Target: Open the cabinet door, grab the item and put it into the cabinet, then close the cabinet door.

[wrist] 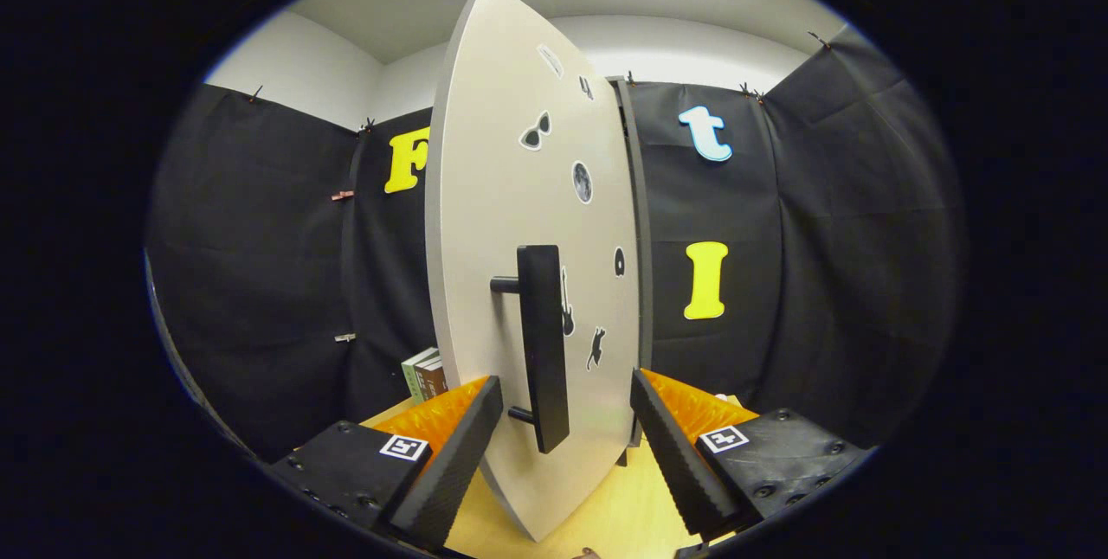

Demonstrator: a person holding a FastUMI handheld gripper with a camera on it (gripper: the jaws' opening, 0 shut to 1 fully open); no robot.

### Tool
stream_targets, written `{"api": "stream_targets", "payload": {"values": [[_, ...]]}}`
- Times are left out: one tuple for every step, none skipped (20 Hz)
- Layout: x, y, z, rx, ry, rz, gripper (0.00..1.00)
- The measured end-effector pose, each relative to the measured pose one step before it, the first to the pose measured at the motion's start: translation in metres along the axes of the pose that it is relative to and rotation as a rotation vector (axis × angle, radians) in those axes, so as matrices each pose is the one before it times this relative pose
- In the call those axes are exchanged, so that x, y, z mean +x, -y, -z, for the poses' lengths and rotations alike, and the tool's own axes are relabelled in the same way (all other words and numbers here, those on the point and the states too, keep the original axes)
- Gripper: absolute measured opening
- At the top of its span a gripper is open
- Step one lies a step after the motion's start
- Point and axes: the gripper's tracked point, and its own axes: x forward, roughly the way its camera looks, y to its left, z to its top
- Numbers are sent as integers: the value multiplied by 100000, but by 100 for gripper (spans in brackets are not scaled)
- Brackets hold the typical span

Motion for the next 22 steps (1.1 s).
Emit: {"api": "stream_targets", "payload": {"values": [[798, -1021, 114, -211, 277, 128, 98], [736, -1071, 172, 26, -163, 40, 98], [695, -1110, 134, -282, 8, -266, 98], [719, -1174, 178, -303, 288, -760, 98], [946, -1384, 198, 373, -48, -1424, 98], [935, -1541, 458, 1034, -666, -2097, 98], [775, -1741, 619, 1575, -1348, -2893, 98], [672, -1455, 573, 1059, -1291, -1487, 98], [465, -555, -43, 275, 265, 872, 98], [226, -219, -122, -352, 555, 1763, 98], [194, 378, -88, -1135, 467, 3111, 98], [-65, 741, -177, -1060, 726, 4509, 98], [-113, 783, -317, -733, 1018, 4763, 98], [-342, 781, -466, -221, 1378, 3817, 98], [-399, 539, -601, -447, 1987, 2329, 98], [-165, 27, -392, -1302, 1018, 1227, 98], [7, 271, 39, -2018, -192, 1445, 98], [-72, 635, -110, -2178, -48, 1442, 98], [-102, 473, 6, -1674, -278, 892, 98], [-47, 358, -139, -947, -15, 680, 98], [24, -5, -105, -76, 155, 135, 98], [-39, 34, 41, 569, -551, -830, 98]]}}
